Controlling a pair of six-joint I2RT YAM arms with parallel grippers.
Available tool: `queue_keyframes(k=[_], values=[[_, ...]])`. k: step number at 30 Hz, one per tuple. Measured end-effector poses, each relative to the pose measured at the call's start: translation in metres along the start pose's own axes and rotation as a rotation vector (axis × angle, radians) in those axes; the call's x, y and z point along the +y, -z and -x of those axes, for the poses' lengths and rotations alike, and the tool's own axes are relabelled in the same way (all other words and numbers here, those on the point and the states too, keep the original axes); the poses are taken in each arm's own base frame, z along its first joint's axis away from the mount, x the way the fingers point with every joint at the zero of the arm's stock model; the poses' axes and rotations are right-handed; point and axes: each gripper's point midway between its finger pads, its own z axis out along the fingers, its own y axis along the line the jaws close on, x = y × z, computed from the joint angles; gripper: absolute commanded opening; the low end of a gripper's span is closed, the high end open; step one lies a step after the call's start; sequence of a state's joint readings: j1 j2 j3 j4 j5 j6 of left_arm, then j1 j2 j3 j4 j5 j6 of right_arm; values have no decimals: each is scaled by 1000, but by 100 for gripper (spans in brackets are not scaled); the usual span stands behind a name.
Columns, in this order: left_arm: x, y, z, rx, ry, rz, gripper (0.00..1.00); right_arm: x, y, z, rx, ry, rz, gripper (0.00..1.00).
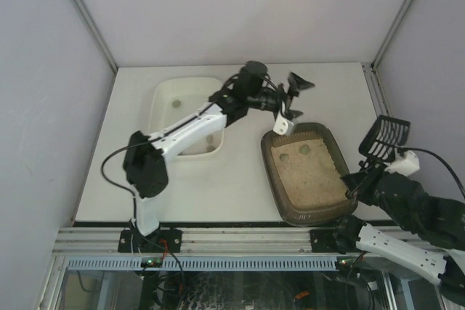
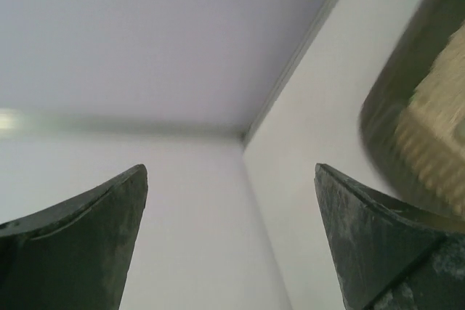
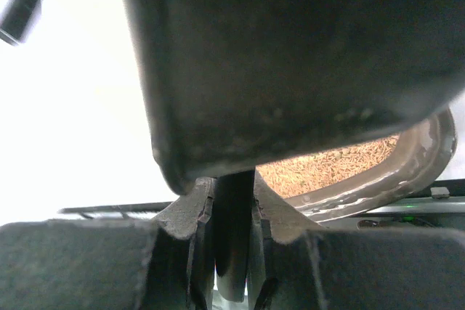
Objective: Clean the litter box
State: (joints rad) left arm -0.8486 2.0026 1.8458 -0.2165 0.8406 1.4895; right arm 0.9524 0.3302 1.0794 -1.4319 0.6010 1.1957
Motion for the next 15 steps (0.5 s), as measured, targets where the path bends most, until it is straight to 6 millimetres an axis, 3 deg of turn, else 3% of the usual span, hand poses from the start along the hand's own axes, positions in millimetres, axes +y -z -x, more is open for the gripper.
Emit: queue_keyframes(k=[4, 7, 9, 12, 15], values=[[46, 78, -20, 270, 204, 270, 100, 25, -11, -16, 107, 165, -20, 0], [61, 113, -41, 434, 470, 497, 100, 49, -21, -26, 194, 237, -53, 0], [55, 129, -57, 505, 706, 613, 100, 56, -35, -35, 274, 222, -105, 0], [35, 152, -85, 569, 1068, 756, 100, 53, -62, -44, 416, 143, -181, 0], [9, 183, -115, 634, 1362, 917, 100, 47, -76, -52, 533, 173, -213, 0]])
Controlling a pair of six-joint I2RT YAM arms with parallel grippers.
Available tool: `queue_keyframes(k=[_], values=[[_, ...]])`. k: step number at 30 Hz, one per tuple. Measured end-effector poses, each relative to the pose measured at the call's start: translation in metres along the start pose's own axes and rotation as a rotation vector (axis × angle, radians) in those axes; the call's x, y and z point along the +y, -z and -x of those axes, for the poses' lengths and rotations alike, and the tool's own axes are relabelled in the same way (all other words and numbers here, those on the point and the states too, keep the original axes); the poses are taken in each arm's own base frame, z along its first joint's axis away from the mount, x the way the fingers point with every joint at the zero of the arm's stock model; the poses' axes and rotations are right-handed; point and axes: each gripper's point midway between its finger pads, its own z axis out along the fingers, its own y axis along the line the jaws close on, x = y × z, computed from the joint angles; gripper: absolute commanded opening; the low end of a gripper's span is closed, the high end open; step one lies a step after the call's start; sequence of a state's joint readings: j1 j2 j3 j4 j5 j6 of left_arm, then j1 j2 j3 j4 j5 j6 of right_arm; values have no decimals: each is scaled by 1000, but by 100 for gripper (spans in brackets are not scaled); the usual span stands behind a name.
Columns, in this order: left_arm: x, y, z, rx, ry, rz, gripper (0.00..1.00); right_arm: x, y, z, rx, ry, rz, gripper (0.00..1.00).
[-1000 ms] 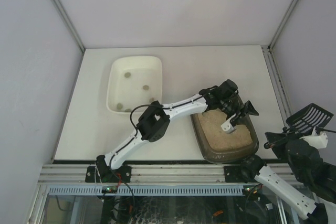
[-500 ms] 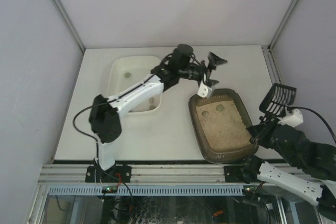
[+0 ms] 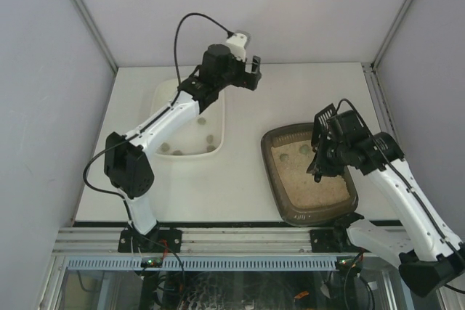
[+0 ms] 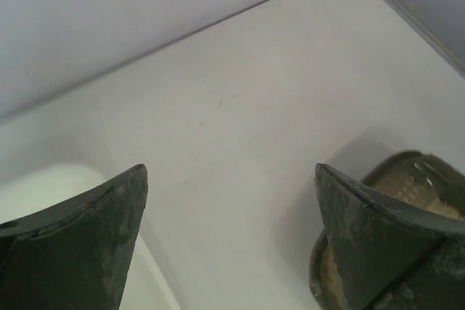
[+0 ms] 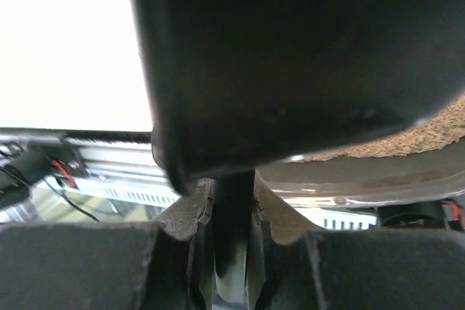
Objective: Clean the litter box
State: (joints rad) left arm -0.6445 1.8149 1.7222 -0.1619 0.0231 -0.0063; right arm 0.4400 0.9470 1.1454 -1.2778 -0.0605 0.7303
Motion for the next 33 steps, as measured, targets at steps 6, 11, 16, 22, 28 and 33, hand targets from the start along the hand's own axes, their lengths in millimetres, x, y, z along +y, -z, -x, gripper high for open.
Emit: queue_keyframes(k=[6, 11, 16, 22, 28, 33], values=[[43, 3, -30, 71, 397, 247, 100, -11, -9, -15, 168, 143, -13, 0], [37, 3, -38, 70, 605, 323, 100, -8, -5, -30, 284, 163, 45, 0], [30, 0, -50, 74, 785, 351, 100, -16, -16, -55, 479, 87, 1, 0], [18, -10, -82, 122, 945, 363, 100, -15, -17, -69, 612, -1, -12, 0], [-1, -24, -96, 145, 1031, 329, 100, -8, -33, -67, 702, -52, -28, 0], [-7, -27, -102, 138, 1052, 307, 100, -11, -49, -63, 736, -65, -70, 0]])
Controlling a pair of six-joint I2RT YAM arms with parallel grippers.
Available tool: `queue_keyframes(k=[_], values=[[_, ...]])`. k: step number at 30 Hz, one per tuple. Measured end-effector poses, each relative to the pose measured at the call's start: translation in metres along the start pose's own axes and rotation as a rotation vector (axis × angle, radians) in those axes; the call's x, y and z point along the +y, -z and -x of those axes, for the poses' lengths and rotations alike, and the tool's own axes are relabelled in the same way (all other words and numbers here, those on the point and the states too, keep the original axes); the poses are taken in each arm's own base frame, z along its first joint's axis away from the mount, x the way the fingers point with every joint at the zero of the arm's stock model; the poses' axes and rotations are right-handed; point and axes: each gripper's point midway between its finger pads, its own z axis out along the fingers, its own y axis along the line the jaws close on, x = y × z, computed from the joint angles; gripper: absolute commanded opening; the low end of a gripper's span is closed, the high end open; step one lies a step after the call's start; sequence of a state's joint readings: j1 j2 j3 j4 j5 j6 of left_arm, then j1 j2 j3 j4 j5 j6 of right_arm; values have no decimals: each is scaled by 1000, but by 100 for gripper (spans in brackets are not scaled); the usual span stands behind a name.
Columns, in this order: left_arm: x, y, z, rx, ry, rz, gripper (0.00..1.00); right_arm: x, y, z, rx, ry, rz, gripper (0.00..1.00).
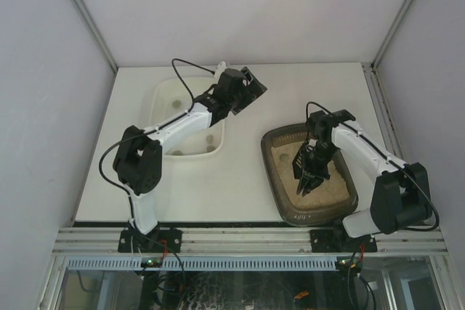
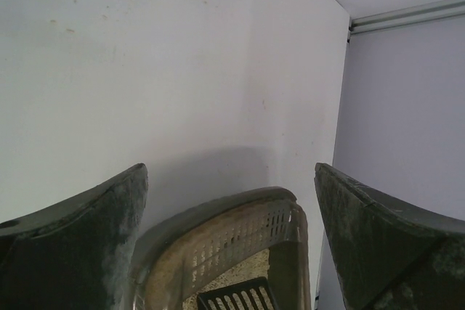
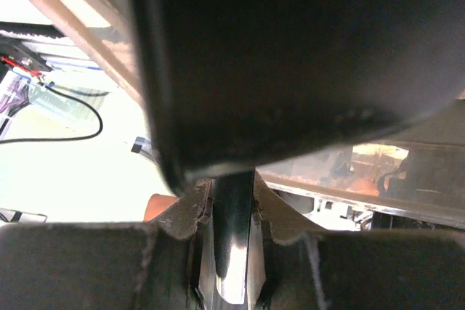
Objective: Clean the litter box
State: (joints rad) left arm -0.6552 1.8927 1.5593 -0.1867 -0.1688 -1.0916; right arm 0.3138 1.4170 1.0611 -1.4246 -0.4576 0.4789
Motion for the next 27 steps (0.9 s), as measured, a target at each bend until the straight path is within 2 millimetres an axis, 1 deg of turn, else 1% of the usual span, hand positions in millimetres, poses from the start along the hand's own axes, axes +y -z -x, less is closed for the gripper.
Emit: queue_keyframes(k=[6, 10, 12, 17, 21, 27], values=[[15, -6, -8, 0, -3, 2, 100, -4, -6, 15, -3, -18, -29, 0], [18, -7, -10, -4, -6, -6, 100, 0, -11, 26, -9, -17, -20, 0], [16, -7, -9, -9, -9, -16, 100, 6, -13, 31, -12, -19, 6, 0], [12, -4, -7, -15, -16, -43, 100, 13, -16, 33, 4, -37, 33, 0], [14, -2, -8, -19, -29, -49, 100, 23, -18, 33, 21, -50, 67, 0], [20, -1, -8, -21, -38, -43, 100, 45, -28, 47, 4, -41, 179, 0]])
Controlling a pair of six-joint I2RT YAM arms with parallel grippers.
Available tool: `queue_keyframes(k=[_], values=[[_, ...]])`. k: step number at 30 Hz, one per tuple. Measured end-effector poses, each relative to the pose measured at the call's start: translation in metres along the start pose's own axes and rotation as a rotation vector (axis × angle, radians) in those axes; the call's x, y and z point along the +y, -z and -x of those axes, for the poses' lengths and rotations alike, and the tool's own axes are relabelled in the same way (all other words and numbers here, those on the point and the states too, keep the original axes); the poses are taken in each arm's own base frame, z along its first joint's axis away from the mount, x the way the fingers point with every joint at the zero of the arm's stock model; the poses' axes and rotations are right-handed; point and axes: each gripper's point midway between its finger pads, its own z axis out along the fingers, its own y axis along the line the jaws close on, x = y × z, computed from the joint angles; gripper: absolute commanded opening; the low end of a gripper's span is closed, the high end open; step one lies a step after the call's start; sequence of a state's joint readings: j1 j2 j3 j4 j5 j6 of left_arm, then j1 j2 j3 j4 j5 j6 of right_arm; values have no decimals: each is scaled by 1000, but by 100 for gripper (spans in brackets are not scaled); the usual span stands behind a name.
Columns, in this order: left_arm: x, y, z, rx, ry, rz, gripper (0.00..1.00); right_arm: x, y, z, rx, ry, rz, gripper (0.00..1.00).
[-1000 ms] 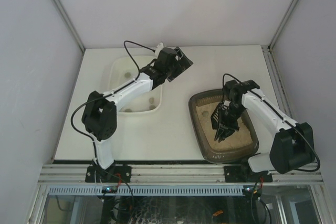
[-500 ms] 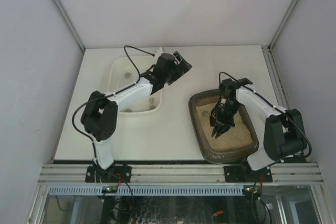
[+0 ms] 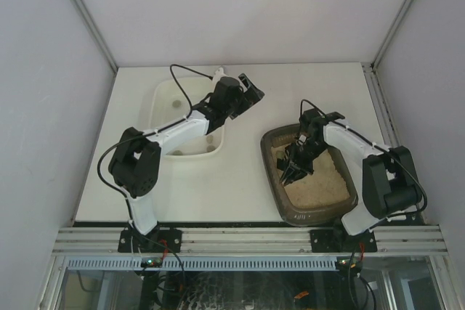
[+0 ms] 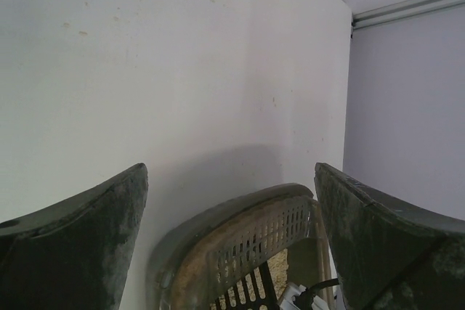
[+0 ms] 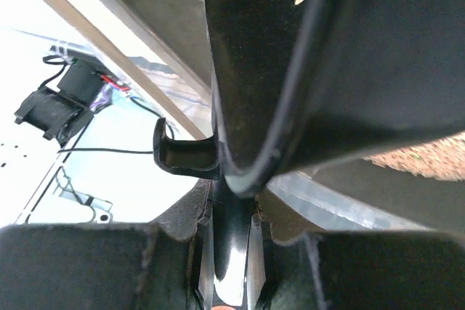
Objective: Clean the litter box
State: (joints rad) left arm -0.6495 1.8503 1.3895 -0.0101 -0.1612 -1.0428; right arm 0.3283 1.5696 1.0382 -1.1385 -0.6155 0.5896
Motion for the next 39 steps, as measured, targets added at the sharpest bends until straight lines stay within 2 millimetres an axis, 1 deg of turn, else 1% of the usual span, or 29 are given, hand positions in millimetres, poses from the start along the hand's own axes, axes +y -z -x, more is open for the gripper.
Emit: queue_keyframes(k=[2, 6, 9, 16, 22, 31, 34, 39], values=[[3, 0, -1, 1, -1, 4, 100, 6, -4, 1, -4, 5, 51, 0], [9, -1, -1, 2, -6, 16, 100, 10, -11, -2, -17, 29, 142, 0], [10, -1, 0, 0, -5, 15, 100, 14, -18, -6, -18, 52, 235, 0], [10, -2, 1, -2, -9, 14, 100, 13, -20, -10, -94, 86, 372, 0], [10, -2, 1, -2, -13, 14, 100, 4, -15, -15, -160, 87, 430, 0], [11, -2, 0, 1, -14, 16, 100, -6, -10, -26, -213, 101, 454, 0], [14, -2, -3, 10, -19, 20, 100, -6, -3, -32, -244, 120, 475, 0], [17, -1, -4, 13, -49, 23, 100, 1, 16, -47, -317, 192, 547, 0]])
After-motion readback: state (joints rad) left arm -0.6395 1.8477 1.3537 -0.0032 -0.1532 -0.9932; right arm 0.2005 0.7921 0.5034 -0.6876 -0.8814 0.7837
